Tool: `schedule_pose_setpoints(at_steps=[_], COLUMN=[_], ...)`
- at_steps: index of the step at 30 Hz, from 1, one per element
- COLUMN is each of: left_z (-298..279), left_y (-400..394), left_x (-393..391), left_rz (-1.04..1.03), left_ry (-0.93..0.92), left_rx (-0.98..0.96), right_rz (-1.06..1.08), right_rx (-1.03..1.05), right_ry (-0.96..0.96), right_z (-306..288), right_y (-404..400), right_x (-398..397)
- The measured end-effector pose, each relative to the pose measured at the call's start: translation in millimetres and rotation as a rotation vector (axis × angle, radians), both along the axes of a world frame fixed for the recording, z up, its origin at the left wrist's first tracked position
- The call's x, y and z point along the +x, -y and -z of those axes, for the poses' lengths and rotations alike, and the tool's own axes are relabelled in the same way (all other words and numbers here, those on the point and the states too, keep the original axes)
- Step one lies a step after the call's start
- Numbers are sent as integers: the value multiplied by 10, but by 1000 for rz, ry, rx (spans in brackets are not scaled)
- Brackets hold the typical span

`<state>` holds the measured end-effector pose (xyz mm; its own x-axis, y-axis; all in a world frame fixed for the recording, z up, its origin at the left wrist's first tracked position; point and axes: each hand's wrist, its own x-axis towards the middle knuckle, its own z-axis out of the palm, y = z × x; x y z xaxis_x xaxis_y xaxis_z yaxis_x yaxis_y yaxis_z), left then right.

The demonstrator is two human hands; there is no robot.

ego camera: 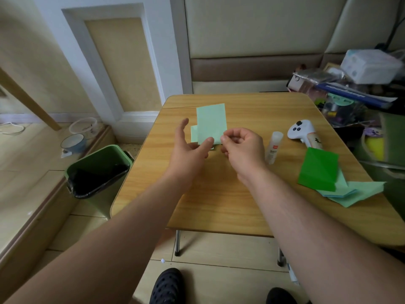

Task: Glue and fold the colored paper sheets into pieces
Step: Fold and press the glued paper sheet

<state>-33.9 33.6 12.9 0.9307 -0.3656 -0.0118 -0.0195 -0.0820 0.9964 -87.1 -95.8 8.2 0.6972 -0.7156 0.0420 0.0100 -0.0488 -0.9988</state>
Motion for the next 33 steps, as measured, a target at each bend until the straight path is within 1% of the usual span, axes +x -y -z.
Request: schedule_pose_setpoints(at_steps=[4,9,12,15,18,20,22,25,27,30,33], left_z=[34,24,-2,-4,29,51,65,49,29,2,-25], left_y=[31,5,-4,-36,-58,-66,-92,-144,-154,-134,-100], left_x=[-11,-16,-47,-30,15,46,86,95,76,64,35], left_rz=[-11,15,-7,-83,-117,-143,-166,-150,-125,-70,-3], left_ry=[87,62,78,121,120,149,228,374,455,518,512], left_rx=[19,-34,30,107,130,198,309,506,604,709,809], right_rz=[-17,21,29,39,8,-39,-115,-246,-324,-368,-400], right_rx=[-38,-116,-140,-159,-274,-335,-397,-617,-736,-861,-923], right_ry=[-14,-35,-43,-42,-74,-111,-171,-296,-383,-515,-589], right_z=[3,-16,-2,11,19,10,1,22,48,93,95], right_y=[-40,28,42,41,39,39,31,1,-26,-39,-36], right_x=[-27,-59,-44,-30,-55,-73,-77,-61,-49,-35,-34])
